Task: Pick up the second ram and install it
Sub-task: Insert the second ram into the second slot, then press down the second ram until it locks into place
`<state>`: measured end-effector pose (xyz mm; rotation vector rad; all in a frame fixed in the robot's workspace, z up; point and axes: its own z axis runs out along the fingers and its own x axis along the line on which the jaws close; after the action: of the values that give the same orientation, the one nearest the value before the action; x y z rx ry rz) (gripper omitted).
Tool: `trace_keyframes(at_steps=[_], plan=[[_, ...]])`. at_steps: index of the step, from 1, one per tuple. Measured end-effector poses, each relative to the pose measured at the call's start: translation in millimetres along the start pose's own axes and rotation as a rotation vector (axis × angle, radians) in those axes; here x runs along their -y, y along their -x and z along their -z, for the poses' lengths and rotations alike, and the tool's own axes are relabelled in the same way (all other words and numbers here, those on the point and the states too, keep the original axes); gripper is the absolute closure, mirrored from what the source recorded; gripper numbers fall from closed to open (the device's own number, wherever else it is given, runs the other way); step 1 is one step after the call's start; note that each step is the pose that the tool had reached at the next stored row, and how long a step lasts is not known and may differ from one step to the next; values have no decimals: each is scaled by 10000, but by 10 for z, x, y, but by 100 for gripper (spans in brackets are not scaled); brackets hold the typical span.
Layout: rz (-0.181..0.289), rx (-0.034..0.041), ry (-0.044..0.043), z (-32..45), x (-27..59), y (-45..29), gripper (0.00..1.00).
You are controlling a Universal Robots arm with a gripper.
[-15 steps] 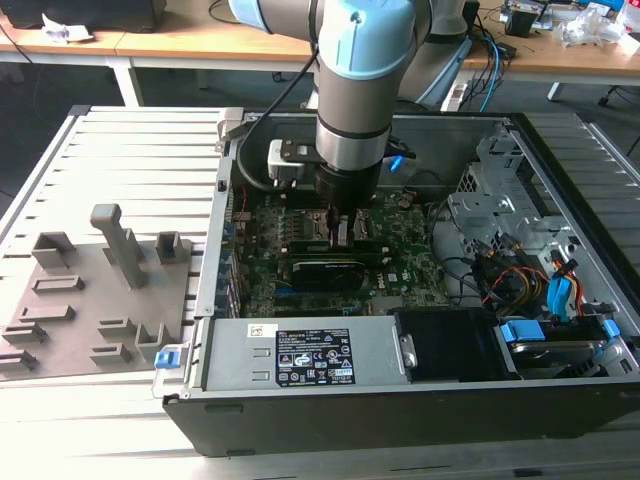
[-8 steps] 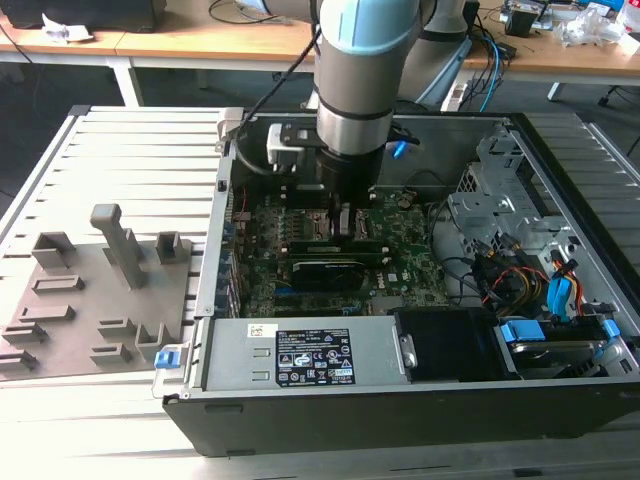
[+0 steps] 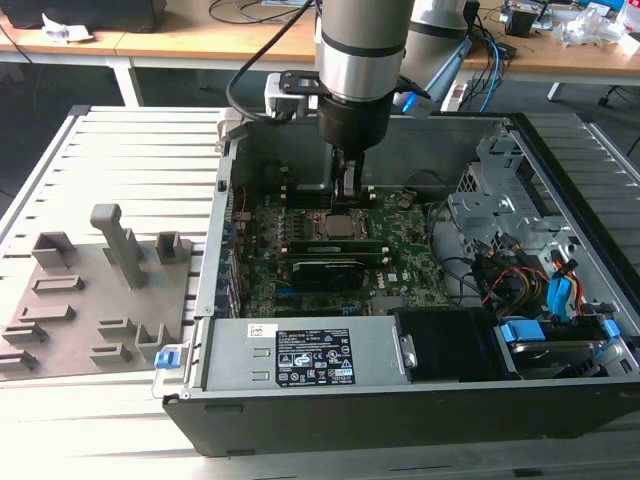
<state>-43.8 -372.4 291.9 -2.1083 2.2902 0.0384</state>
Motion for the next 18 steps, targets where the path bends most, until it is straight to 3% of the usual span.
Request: trace_keyframes(at_steps=[6, 7, 10, 18], plan=[[0, -2, 2, 2, 16, 1, 89], [1, 0, 4, -2, 83, 6, 89], [-1, 0, 4, -6, 141, 12, 89], [-1, -33, 20, -14, 500, 47, 89]])
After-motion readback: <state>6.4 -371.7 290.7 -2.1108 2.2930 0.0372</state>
